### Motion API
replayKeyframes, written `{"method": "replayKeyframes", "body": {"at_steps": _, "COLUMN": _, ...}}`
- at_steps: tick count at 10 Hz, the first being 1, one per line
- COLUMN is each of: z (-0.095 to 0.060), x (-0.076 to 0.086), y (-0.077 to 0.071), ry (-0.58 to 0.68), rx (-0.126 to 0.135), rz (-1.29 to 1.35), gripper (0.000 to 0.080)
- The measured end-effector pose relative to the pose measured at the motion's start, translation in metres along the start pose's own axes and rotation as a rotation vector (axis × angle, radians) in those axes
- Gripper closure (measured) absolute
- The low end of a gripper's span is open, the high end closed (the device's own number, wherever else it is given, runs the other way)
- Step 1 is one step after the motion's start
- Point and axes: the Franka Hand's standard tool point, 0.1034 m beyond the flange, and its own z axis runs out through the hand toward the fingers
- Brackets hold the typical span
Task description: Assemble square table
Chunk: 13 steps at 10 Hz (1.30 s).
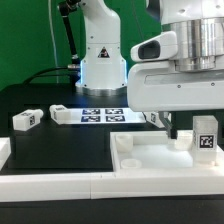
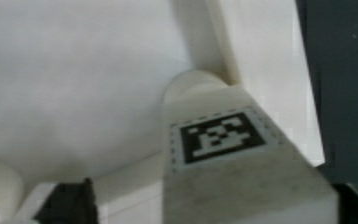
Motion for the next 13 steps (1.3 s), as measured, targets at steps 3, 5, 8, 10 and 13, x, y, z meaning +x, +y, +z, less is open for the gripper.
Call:
{"method": "replayKeyframes", "body": {"at_steps": 3, "z": 0.0002, "x": -0.0005, "y": -0.0005, "ry": -0.001, "rx": 0.002, "rz": 0.161, "gripper": 0.0511}}
{"method": "replayKeyframes", "body": {"at_steps": 5, "z": 0.0005, "x": -0.0011, "y": -0.001, "ry": -0.002, "rx": 0.001, "rz": 0.305, "gripper": 0.0511}}
{"method": "replayKeyframes", "body": {"at_steps": 8, "z": 0.0023, "x": -0.0039, "y": -0.0008, "ry": -0.019, "rx": 0.009, "rz": 0.857, "gripper": 0.051}}
{"method": "replayKeyframes", "body": {"at_steps": 10, "z": 0.003, "x": -0.006, "y": -0.0078, "ry": -0.029, "rx": 0.026, "rz": 1.211, "gripper": 0.051}}
{"method": "replayKeyframes", "body": {"at_steps": 13, "z": 0.0035, "x": -0.0059, "y": -0.0085, "ry": -0.028, "rx": 0.045, "rz": 1.376, "gripper": 0.0407}}
